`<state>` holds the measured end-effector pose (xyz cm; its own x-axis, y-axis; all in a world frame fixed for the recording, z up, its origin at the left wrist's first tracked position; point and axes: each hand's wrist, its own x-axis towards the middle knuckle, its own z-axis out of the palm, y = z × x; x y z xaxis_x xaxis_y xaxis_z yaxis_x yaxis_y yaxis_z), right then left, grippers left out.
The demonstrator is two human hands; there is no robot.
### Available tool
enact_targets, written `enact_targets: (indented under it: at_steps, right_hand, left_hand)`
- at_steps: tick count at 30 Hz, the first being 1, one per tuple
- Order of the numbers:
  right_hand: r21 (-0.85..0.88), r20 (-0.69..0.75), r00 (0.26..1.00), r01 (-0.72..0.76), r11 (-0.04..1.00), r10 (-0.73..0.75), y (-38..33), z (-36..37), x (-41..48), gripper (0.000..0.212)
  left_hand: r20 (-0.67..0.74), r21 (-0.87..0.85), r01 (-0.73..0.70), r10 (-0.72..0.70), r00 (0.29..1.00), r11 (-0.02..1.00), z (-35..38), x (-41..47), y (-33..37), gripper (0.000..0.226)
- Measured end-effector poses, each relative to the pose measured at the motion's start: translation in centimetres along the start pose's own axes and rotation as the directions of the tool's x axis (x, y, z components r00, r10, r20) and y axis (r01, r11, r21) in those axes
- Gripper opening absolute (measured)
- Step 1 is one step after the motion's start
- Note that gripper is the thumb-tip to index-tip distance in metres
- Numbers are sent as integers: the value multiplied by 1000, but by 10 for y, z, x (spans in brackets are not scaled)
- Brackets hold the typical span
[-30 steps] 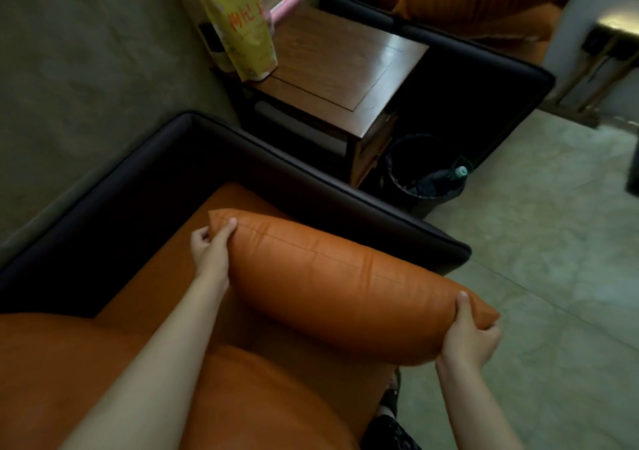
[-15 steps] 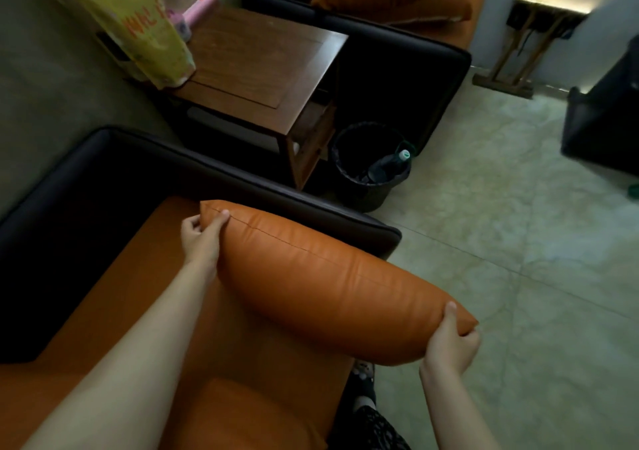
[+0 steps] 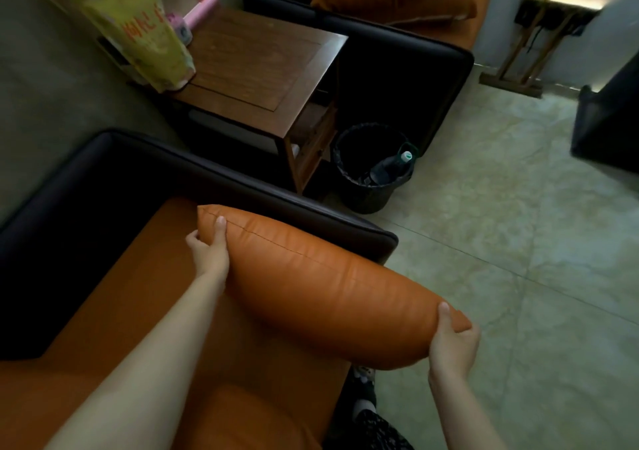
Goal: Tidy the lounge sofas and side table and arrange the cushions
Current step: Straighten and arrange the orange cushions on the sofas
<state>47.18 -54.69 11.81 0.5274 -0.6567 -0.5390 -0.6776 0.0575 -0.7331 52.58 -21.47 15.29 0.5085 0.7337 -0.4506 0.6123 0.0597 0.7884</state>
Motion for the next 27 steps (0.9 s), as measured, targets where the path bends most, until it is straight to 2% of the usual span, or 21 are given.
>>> enact_targets:
  at_steps: [2, 4, 8, 13, 16, 20, 22, 27]
  right_hand:
    - [-151, -24, 979, 198, 968, -204, -12, -1, -3, 53]
    - [-273, 23, 917, 389, 880, -399, -28, 5, -10, 55]
    - [-239, 179, 841, 541, 806, -511, -58, 40, -25, 54]
    - [-210, 357, 753, 641, 738, -552, -68, 76, -40, 54]
    - [-246, 549, 672, 698, 673, -497, -62, 87, -51, 66]
    - [-333, 752, 503, 847, 414, -426, -47, 96, -58, 88]
    - [-348, 789, 453, 886, 305, -416, -41, 99, -57, 92]
    - [-373, 793, 422, 907, 196, -439, -38, 110, -50, 90]
  left_hand:
    - [16, -12, 1, -1, 1000, 1000, 3, -6, -4, 78]
    - [36, -22, 1, -1, 999, 1000, 4, -11, -8, 86]
    - [57, -31, 40, -38, 998, 999, 1, -13, -10, 101]
    - [76, -72, 136, -130, 989, 988, 0, -24, -14, 113]
    - [65, -63, 198, -194, 979, 978, 10, -36, -21, 122]
    - [26, -110, 289, -288, 957, 951, 24, -42, -35, 131]
    - [-6, -113, 295, -298, 955, 949, 31, -39, -38, 131]
    - [-83, -84, 291, -297, 951, 953, 41, -30, -36, 127]
